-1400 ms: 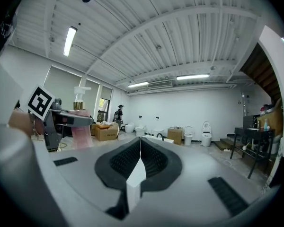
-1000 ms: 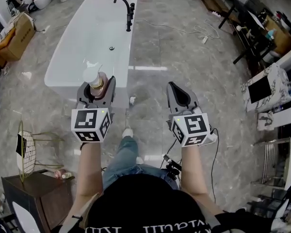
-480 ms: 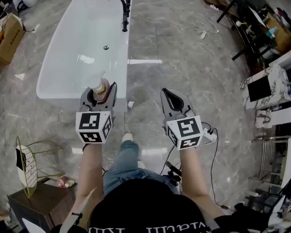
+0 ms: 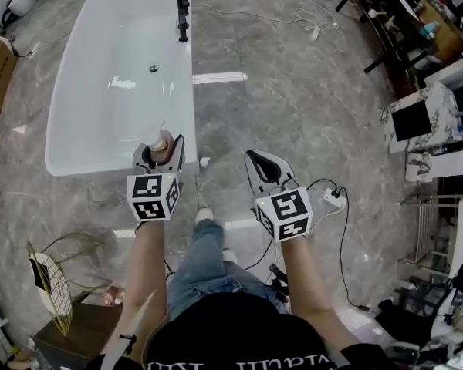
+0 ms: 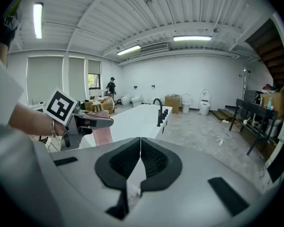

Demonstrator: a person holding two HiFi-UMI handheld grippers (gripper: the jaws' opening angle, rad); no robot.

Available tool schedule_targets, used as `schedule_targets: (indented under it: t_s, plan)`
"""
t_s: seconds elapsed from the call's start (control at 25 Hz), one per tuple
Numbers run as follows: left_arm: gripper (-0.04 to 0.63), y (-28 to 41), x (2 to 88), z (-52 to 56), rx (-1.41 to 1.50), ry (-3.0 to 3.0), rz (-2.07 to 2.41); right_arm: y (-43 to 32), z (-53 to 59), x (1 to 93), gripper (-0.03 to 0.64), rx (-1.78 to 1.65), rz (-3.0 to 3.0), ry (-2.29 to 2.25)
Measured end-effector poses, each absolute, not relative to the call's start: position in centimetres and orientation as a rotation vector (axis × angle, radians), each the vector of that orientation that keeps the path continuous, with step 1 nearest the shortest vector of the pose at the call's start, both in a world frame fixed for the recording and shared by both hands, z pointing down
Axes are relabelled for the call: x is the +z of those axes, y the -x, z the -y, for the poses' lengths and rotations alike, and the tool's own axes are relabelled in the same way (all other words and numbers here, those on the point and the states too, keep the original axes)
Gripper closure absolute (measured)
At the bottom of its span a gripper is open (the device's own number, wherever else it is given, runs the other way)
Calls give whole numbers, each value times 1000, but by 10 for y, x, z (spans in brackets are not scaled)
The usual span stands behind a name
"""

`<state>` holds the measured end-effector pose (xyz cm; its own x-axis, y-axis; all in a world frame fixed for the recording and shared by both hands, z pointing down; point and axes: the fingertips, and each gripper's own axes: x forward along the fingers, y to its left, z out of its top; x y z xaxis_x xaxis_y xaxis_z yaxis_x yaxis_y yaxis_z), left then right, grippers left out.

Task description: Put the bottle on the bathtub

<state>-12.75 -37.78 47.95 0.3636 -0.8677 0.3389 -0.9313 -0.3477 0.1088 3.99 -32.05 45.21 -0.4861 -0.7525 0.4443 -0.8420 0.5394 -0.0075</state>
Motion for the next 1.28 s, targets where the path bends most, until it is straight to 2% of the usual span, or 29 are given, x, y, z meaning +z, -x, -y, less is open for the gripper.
schedule_targets:
  t_s: [0.8,1.28]
  plan:
    - [385,122,621,449,401,-2247,1479,-30,375,550,600,424,2268,-1224]
    - [385,110,647,459,357,-2325,1521,-32,388,590,600,442,2273,-1146]
